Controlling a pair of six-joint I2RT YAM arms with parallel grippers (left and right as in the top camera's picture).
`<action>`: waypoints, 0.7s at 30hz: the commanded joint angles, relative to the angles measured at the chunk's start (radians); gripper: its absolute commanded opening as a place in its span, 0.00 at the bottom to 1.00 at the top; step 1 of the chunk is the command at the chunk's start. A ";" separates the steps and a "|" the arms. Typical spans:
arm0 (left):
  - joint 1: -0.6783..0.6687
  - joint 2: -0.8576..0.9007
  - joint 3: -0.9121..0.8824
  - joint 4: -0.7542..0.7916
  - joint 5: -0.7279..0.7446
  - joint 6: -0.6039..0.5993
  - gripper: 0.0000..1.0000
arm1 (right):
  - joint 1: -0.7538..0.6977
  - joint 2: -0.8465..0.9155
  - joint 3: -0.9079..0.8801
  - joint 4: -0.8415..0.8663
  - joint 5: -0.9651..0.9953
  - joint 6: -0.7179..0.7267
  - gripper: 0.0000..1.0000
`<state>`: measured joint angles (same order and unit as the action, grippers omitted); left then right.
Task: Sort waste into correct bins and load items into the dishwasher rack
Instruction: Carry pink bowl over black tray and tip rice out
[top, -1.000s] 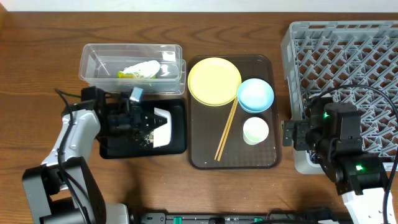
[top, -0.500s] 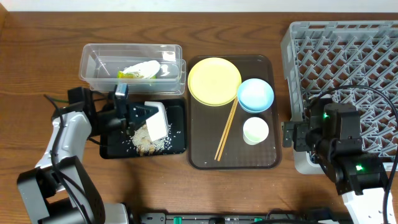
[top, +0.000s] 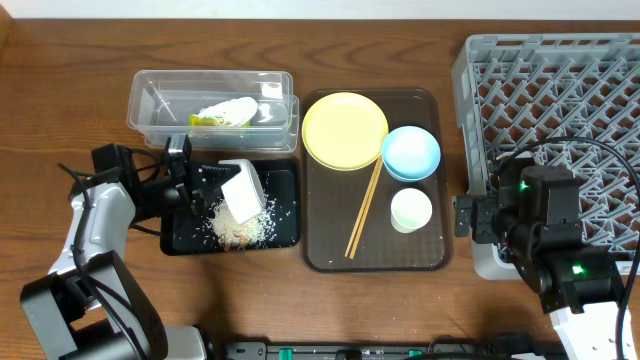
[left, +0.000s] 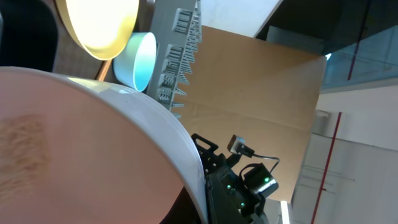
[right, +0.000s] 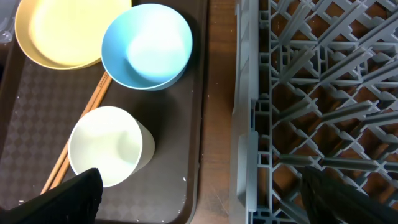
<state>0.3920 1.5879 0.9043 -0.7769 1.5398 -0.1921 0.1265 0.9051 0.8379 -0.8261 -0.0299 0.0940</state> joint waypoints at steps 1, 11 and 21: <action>0.005 0.000 -0.005 0.002 0.032 -0.013 0.06 | -0.002 -0.003 0.018 -0.001 -0.004 -0.013 0.99; 0.005 0.000 -0.005 0.002 0.032 -0.013 0.06 | -0.002 -0.003 0.018 -0.001 -0.004 -0.013 0.99; 0.005 0.000 -0.005 0.002 0.032 -0.151 0.06 | -0.002 -0.003 0.018 -0.001 -0.004 -0.013 0.99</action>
<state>0.3920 1.5879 0.9043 -0.7765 1.5433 -0.2584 0.1265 0.9051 0.8379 -0.8261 -0.0299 0.0940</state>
